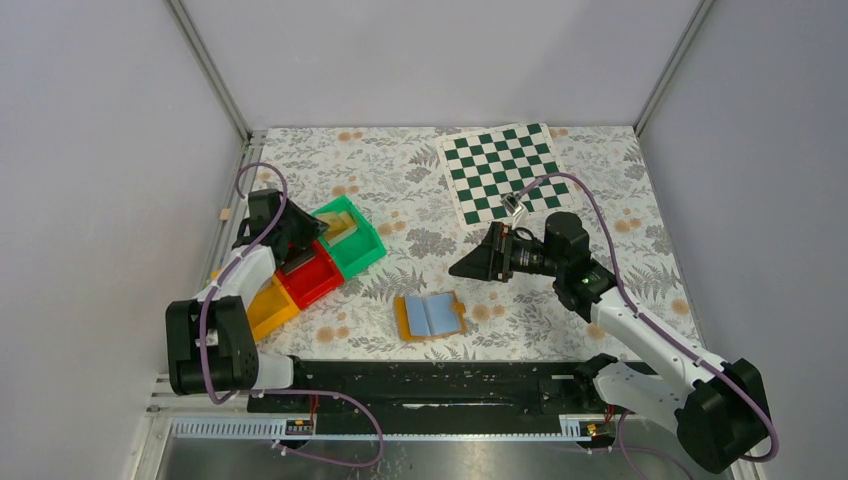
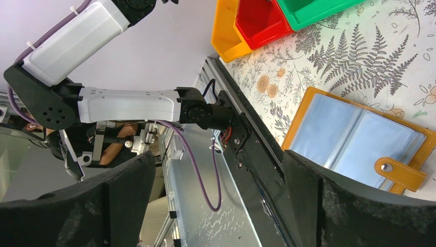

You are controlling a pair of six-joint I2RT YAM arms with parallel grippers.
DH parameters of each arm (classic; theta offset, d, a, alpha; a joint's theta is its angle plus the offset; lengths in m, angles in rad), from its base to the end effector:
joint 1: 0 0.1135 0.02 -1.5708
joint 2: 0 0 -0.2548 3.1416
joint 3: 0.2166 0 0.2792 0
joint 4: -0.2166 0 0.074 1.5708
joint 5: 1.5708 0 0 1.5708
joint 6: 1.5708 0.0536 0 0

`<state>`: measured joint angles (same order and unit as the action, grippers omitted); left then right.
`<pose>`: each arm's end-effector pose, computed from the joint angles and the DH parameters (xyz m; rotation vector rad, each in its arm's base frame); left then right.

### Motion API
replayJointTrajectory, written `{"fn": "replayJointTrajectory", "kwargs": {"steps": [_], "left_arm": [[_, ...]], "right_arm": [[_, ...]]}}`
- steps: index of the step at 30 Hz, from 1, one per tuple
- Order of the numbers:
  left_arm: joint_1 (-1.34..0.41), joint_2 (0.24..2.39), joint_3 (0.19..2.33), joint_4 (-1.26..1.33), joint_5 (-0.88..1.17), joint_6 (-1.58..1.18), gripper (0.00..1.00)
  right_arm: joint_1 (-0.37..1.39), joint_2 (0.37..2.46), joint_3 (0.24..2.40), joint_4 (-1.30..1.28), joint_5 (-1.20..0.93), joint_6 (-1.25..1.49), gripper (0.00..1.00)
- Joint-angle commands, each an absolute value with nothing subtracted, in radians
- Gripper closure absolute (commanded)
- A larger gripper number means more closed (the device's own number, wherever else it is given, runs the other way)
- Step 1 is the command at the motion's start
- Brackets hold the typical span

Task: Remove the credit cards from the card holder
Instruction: Place the credit card in the storage box, then remove the credit card from the card holder.

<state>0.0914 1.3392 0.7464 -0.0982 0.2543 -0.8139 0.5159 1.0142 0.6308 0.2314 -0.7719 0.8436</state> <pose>0.3181 0.0156 0.1787 -0.8890 2.1471 -0.6633 0.2180 0.1666 0.2665 -0.3395 1.9571 1.6048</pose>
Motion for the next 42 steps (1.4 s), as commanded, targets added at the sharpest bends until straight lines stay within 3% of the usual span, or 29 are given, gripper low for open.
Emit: {"fn": "replayJointTrajectory", "kwargs": {"steps": [1,5,9,20,27,36,42], "left_arm": [[0.097,1.381,0.816,0.008,0.274,-0.827,1.00],[0.097,1.421,0.842,0.017,0.283,-0.830,1.00],[0.097,1.430,0.869,-0.029,0.258,-0.810,0.89],[0.095,1.434,0.890,-0.091,0.223,-0.777,0.81],[0.053,1.352,0.974,-0.228,0.196,-0.731,0.74],[-0.251,1.188,1.028,-0.416,0.224,-0.668,0.71],[-0.477,1.098,0.894,-0.369,0.248,-0.716,0.70]], "right_arm": [[0.514,0.992,0.660,0.242,-0.764,0.837,0.00],[0.514,0.992,0.654,0.242,-0.765,0.836,0.00],[0.514,0.985,0.651,0.236,-0.763,0.834,0.01],[0.513,0.985,0.647,0.238,-0.755,0.835,0.00],[0.514,0.995,0.671,0.016,-0.647,0.713,0.01],[0.517,1.037,0.643,-0.085,-0.549,0.665,0.01],[0.551,1.071,0.571,-0.017,-0.507,0.698,0.12]]}}
